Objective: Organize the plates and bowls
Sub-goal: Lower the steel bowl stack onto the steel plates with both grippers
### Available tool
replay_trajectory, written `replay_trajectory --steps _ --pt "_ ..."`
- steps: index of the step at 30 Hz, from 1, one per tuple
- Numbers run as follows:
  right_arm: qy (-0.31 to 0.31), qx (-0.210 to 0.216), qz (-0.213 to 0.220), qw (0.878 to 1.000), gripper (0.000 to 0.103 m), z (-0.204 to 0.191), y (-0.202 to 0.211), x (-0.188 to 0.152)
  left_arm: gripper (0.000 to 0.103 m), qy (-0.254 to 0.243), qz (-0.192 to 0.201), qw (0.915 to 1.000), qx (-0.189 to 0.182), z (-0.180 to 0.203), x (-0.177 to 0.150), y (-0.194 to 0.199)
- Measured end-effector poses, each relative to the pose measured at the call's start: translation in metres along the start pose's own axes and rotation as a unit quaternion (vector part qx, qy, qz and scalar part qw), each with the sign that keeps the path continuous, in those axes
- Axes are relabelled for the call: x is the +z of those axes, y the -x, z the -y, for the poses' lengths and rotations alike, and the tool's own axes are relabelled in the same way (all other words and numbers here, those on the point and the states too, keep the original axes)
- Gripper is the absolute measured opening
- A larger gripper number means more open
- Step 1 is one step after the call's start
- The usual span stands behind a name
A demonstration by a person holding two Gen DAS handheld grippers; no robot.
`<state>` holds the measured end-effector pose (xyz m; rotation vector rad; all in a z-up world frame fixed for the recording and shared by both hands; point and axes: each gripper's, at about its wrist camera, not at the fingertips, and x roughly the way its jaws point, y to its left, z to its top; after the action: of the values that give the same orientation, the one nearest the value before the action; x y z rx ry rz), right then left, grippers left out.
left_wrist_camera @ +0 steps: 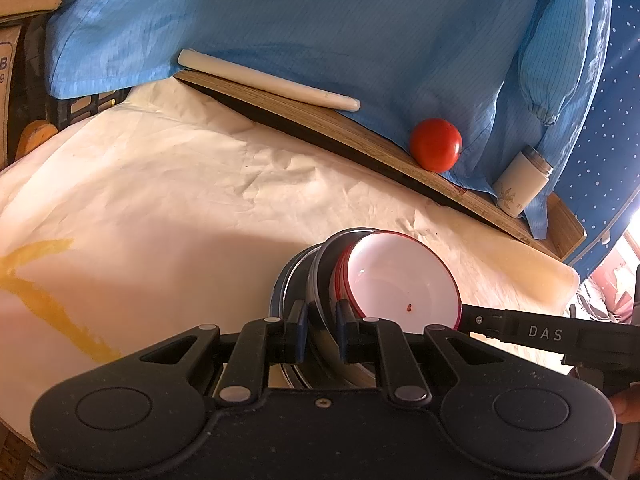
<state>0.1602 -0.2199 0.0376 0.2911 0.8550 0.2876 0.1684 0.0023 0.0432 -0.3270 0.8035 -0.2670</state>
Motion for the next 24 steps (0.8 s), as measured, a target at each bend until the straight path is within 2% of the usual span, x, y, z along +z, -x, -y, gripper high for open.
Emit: replay_trajectory --steps 20,24 --pt "-0.007 0.005 0.002 1.0 0.015 0.0029 -0.0001 0.0013 0.016 0.009 -0.003 0.9999 -0.006 -0.0013 0.0009 -0.0024" --pt "-0.008 0.006 0.005 1.0 0.015 0.0036 0.0001 -0.0001 0.02 0.007 -0.001 1.0 -0.002 -0.0014 -0.0002 -0.0017"
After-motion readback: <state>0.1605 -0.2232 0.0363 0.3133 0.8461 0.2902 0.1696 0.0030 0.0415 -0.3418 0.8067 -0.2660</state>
